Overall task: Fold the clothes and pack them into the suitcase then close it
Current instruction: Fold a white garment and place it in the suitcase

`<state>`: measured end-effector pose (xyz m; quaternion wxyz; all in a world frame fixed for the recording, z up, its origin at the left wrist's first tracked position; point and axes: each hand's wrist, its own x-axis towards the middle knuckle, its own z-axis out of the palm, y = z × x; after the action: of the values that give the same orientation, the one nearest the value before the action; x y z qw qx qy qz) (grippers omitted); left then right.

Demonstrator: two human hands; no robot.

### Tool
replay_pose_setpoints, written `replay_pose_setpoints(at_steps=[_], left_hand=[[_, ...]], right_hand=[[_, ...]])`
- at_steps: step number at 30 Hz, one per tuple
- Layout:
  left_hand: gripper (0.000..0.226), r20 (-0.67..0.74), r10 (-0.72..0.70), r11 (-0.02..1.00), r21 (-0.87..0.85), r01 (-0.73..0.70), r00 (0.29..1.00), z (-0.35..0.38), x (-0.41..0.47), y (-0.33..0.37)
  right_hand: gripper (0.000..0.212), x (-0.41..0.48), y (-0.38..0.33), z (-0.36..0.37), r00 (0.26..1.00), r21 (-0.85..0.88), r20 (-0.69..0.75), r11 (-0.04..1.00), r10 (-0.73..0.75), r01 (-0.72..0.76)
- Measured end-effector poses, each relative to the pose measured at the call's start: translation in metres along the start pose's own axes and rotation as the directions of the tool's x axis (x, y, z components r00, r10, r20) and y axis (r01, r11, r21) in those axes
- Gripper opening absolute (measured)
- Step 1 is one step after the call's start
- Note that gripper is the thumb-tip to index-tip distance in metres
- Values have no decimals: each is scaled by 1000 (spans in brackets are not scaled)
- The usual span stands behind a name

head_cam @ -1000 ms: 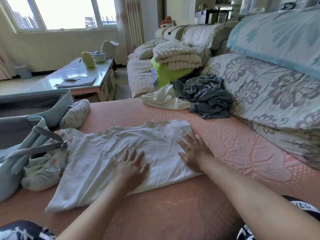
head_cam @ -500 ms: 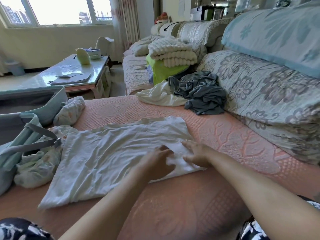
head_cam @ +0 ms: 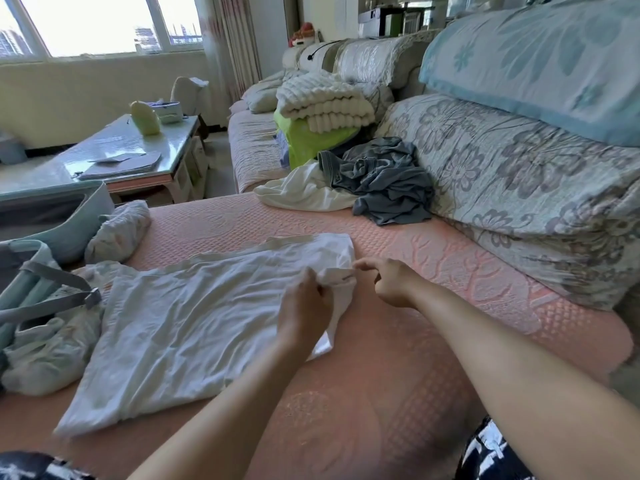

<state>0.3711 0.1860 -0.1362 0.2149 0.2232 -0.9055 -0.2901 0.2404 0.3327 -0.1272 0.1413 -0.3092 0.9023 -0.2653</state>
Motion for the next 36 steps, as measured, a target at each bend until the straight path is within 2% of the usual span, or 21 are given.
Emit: replay_pose_setpoints(at_steps=[1,4,6,8,10,11,12,13,15,16,17,21,23,25,28,29,31,33,34,36], left_hand=[[7,3,-42,999,-4,42,999,-9,2,-11],[30,89,-151,988,-7,152,985,-38,2,-40],[21,118,-174,983,-34,179,978,-54,0,-58],[10,94,-195,979,-43,200,976,-70,-3,-70],[13,86,-255,967,3,256,963,-92,-6,-78],[19,123,-309,951,69,302,943,-105,-8,-83],[25,198,-384,919,172,354,902,-117,-10,-88],[30,289,-475,870,300,393,831,-128,-12,-93],[33,430,-619,763,529,372,657,-142,-16,-98],[32,463,-640,743,577,339,614,-145,-17,-100],[32,473,-628,749,583,314,618,-146,-16,-102],[60,350,-433,847,474,242,830,-131,-5,-106],[63,286,-393,878,400,264,874,-122,-2,-107],[61,265,-396,890,345,297,879,-121,3,-111],[59,343,-445,889,283,361,827,-133,10,-123],[62,399,-467,878,317,359,789,-137,10,-125],[79,483,-496,841,474,260,722,-140,8,-132],[94,445,-462,807,569,157,767,-138,12,-139],[90,397,-425,816,557,154,813,-137,18,-137],[65,279,-301,877,456,150,912,-133,37,-135]], right_hand=[[85,1,-7,4,999,-42,34,999,5,-3],[104,14,-27,24,992,-163,114,986,50,-31],[89,27,-46,39,997,-184,76,983,10,4],[62,35,-69,49,996,-86,-32,993,-84,81],[50,41,-96,57,982,32,-101,986,-158,162],[51,44,-109,61,979,59,-79,979,-189,194],[52,45,-121,66,976,64,-31,974,-215,217],[53,48,-130,73,971,49,24,971,-237,235],[49,54,-143,85,961,-26,108,965,-256,260],[47,58,-147,91,958,-66,125,962,-257,267],[45,63,-150,96,961,-92,125,961,-248,260],[52,76,-151,103,976,-232,137,952,-169,198],[63,76,-150,106,974,-333,200,928,-105,169],[71,76,-150,109,971,-385,221,906,-94,176],[76,81,-151,114,966,-370,226,906,-128,207],[77,84,-151,117,960,-354,245,910,-133,216],[78,88,-151,123,943,-366,306,898,-131,244],[77,92,-150,127,936,-381,322,886,-140,264],[76,94,-149,127,939,-373,308,888,-154,268],[74,99,-148,127,945,-357,266,892,-188,278]])
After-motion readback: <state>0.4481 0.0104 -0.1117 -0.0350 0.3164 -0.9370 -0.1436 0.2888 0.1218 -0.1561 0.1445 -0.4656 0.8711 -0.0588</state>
